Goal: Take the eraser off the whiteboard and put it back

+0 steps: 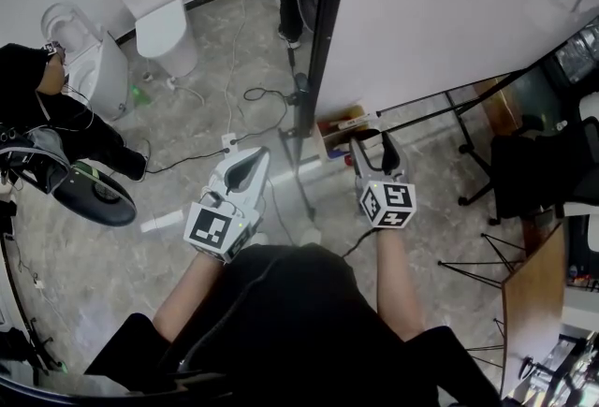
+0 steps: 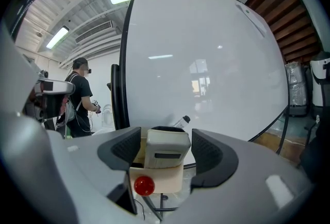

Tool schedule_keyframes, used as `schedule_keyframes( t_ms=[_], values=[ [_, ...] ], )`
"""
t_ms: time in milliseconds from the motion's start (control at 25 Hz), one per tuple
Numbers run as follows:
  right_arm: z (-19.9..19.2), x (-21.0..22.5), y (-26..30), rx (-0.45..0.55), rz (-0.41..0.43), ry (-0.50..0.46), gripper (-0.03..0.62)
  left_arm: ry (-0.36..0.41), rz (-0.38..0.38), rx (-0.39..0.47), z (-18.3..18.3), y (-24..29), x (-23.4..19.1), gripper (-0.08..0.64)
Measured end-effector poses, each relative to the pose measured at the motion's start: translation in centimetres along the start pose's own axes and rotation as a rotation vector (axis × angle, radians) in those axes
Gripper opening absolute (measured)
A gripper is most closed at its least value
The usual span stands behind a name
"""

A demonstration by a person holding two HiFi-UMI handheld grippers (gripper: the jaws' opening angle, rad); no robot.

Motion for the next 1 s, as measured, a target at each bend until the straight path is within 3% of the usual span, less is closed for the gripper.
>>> schedule_keyframes(
  t_ms=[440,560,1000],
  values=[
    [2.5,-0.3,-3.0,0.068,-0.057,0.017,0.313,0.031,-0.081,-0.005,0.0,0.2,0.5,0.006],
    [3.0,-0.5,-4.1,0.082,-0.077,0.026,0.268,-0.001,-0.088,-0.008,0.6,0.6,0.9,0.006],
    [3.6,-1.8,-8.9,0.106,-0.148,0.041,0.110,0.009,-0.223,-0.015,0.4,1.8,2.1,0.006]
  ],
)
Point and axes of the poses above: the fingertips, and each gripper's own axes: y forward along the fingers, x to its right, z out of its top, the point moved 7 cm from there along -y, backward along the fingers, and after that the axes turned 9 degrees about -y, right-handed, at the moved point
